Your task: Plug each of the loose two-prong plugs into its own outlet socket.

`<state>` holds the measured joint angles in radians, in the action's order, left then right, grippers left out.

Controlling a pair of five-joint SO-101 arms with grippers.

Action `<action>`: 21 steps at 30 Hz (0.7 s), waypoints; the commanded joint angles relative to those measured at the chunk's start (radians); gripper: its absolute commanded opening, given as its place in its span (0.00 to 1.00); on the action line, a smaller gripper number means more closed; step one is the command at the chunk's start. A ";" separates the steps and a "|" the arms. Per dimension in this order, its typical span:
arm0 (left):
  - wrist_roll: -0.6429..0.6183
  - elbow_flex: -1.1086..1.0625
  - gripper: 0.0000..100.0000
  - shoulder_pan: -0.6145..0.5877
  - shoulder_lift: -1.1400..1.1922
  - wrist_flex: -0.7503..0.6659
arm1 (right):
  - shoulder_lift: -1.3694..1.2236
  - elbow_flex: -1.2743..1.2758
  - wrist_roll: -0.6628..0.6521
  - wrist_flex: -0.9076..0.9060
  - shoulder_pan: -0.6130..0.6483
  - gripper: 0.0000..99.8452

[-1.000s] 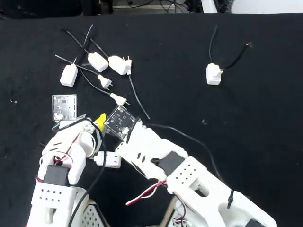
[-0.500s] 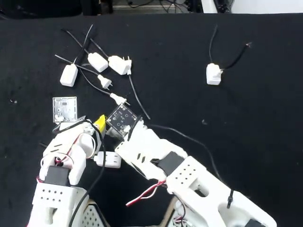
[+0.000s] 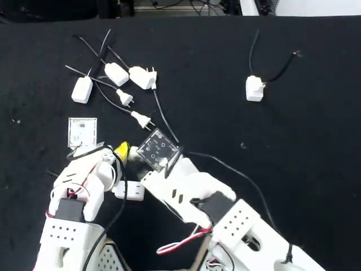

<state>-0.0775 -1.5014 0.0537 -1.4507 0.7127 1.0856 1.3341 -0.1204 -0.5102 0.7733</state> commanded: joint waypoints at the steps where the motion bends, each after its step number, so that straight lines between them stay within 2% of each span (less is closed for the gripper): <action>1: 0.017 0.005 0.20 0.024 0.005 -0.005 | 0.061 -0.015 0.003 -0.003 0.017 0.01; 9: 0.018 0.005 0.20 0.021 0.003 -0.003 | 0.061 -0.001 0.003 -0.006 -0.051 0.01; 14: 0.015 0.022 0.20 -0.022 0.003 0.000 | 0.061 -0.007 0.002 -0.046 -0.101 0.01; 21: 0.012 0.054 0.20 -0.176 0.003 -0.003 | 0.061 -0.036 -0.152 -0.196 -0.104 0.01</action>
<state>-0.0652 -1.5044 -0.0414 -1.4369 0.7173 1.1162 1.3433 -0.2248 -0.6529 0.6874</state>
